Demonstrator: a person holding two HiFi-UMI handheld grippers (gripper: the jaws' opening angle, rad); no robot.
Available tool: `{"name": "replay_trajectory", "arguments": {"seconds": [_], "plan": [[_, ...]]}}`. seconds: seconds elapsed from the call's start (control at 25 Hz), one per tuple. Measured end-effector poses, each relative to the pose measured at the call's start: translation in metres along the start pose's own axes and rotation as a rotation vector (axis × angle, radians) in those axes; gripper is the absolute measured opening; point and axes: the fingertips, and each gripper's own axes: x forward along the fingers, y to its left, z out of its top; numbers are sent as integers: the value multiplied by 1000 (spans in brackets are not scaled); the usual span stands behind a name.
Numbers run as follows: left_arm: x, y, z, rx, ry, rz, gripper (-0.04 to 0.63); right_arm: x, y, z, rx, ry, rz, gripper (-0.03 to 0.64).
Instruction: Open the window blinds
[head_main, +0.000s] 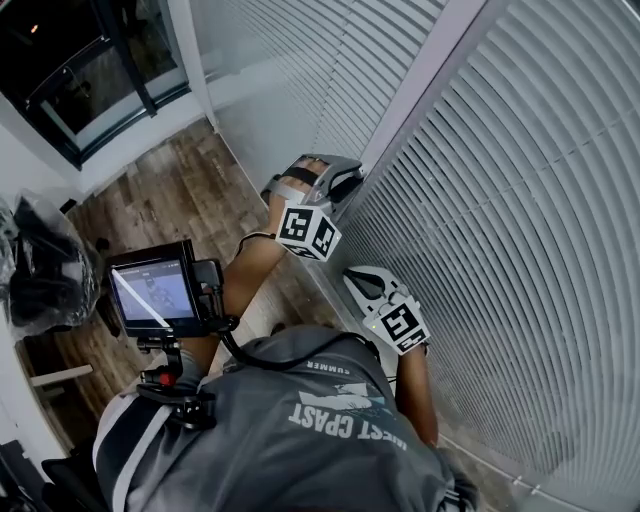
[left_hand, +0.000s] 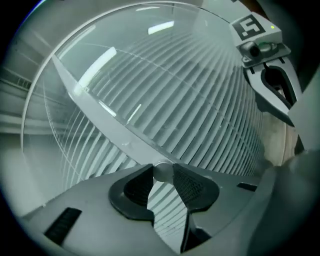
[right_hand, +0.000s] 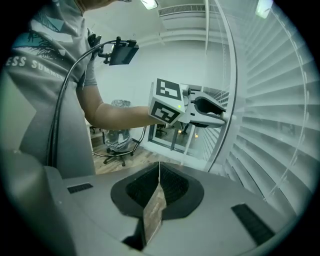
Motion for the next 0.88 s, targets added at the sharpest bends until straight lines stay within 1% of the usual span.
{"name": "replay_trajectory", "arguments": {"seconds": [0.04, 0.08, 0.12, 0.2, 0.24, 0.28, 0.32, 0.48, 0.52, 0.56, 0.6, 0.64, 0.68, 0.72, 0.76, 0.8, 0.84, 0.88], "plan": [[-1, 0, 0, -89, -24, -13, 126, 0, 0, 0, -1, -2, 1, 5], [-2, 1, 1, -233, -70, -32, 132, 0, 0, 0, 0, -3, 0, 5], [-4, 4, 0, -438, -138, -59, 145, 0, 0, -1, 2, -4, -3, 5], [-9, 14, -3, -918, -295, -117, 156, -1, 0, -4, 8, -2, -10, 6], [-10, 19, -6, -1100, -345, -137, 156, -2, 0, -5, 10, 0, -12, 6], [-10, 20, -10, -1202, -366, -151, 156, -2, 1, -6, 12, 2, -14, 6], [-9, 20, -11, -1236, -366, -159, 156, -3, 2, -6, 13, 3, -15, 5], [-7, 20, -7, -1204, -349, -155, 127, -6, 1, -3, 11, 7, -22, 6], [-7, 21, -6, -1177, -341, -148, 127, -7, 1, -1, 10, 5, -24, 5], [-7, 20, -5, -1111, -321, -135, 126, -8, 0, 1, 13, -3, -29, 6], [-6, 19, -4, -995, -282, -115, 126, -10, -2, 5, 18, -22, -37, 5], [-5, 16, -3, -830, -227, -88, 126, -12, -4, 12, 26, -55, -50, 5], [-4, 12, -2, -630, -161, -56, 126, -16, -8, 23, 39, -106, -67, 6], [-2, 8, -1, -414, -92, -21, 126, -22, -13, 38, 56, -174, -86, 6], [-1, 5, 0, -215, -32, 12, 126, -29, -19, 55, 75, -248, -106, 6], [1, 3, 1, -69, 10, 34, 124, -36, -27, 73, 87, -313, -129, 6], [2, 2, 1, 15, 31, 46, 124, -44, -36, 88, 89, -364, -157, 6], [2, 2, 0, 55, 34, 50, 124, -50, -44, 101, 82, -398, -186, 6]]}}
